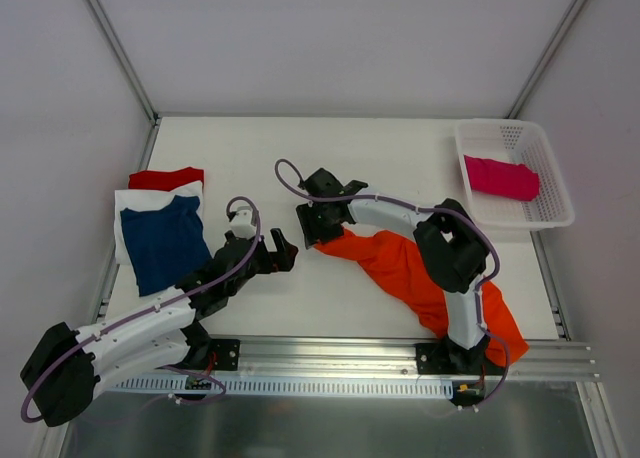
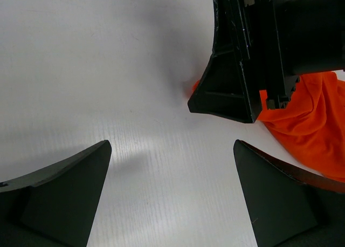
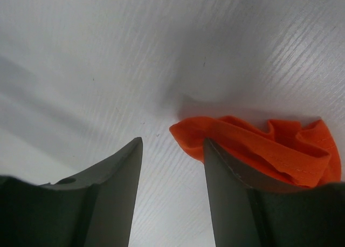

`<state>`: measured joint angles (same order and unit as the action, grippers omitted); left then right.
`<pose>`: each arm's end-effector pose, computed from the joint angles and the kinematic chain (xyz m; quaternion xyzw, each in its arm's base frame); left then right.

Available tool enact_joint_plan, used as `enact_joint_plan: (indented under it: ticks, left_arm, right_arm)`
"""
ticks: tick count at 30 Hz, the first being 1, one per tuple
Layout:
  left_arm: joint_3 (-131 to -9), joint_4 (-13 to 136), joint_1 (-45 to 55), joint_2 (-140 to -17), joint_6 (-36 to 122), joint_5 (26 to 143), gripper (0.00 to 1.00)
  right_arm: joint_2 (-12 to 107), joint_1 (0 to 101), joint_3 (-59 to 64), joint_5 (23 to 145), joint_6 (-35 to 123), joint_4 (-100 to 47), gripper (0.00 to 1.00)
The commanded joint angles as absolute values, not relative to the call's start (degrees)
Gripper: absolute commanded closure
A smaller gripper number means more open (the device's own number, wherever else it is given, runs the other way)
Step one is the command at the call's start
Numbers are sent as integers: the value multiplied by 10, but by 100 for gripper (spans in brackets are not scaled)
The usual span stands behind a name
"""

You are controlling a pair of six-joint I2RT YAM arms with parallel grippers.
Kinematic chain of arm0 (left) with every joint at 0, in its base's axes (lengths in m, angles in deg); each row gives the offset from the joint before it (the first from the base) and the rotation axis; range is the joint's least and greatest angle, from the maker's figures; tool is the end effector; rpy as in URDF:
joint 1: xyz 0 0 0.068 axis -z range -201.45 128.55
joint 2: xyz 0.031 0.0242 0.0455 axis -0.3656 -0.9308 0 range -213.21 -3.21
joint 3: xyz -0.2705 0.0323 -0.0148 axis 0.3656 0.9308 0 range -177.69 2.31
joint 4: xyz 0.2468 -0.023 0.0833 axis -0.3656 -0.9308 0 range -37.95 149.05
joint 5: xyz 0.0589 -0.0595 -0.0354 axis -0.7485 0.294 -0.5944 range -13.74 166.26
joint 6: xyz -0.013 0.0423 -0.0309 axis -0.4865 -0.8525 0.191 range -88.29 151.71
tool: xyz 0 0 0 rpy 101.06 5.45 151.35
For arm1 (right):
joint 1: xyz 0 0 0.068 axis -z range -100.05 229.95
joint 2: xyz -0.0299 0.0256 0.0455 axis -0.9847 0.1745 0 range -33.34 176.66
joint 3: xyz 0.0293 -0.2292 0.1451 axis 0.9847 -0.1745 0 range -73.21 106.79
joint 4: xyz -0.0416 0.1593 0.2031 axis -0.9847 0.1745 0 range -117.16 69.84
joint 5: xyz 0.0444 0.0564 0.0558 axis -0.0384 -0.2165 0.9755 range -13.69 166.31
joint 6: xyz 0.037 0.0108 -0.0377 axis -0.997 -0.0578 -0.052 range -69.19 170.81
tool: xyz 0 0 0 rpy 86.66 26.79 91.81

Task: Fold and stack the t-shirts
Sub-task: Flatten the tshirt out

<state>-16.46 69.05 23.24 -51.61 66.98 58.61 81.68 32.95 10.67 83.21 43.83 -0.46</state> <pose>0.1420 -0.1253 0.2057 -0.0218 0.8122 -0.2697 0.5169 0.2906 0.3177 0.1848 -0.3438 0.8956 0.1770 0.2200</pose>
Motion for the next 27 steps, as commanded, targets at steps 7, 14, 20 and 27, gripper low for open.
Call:
enact_joint_plan:
  ticks: [7, 14, 20, 27]
  left_arm:
    - [-160, 696, 236, -501, 658, 568, 1]
    - [-160, 696, 236, -501, 657, 567, 1]
    - [-157, 694, 236, -495, 651, 566, 1]
    - [-160, 695, 236, -507, 663, 565, 1]
  right_arm:
    - [796, 320, 87, 799, 452, 31, 51]
    - [805, 317, 86, 799, 459, 32, 90]
    - [781, 311, 91, 801, 468, 25, 100]
    - [681, 302, 293, 793, 522, 147, 100]
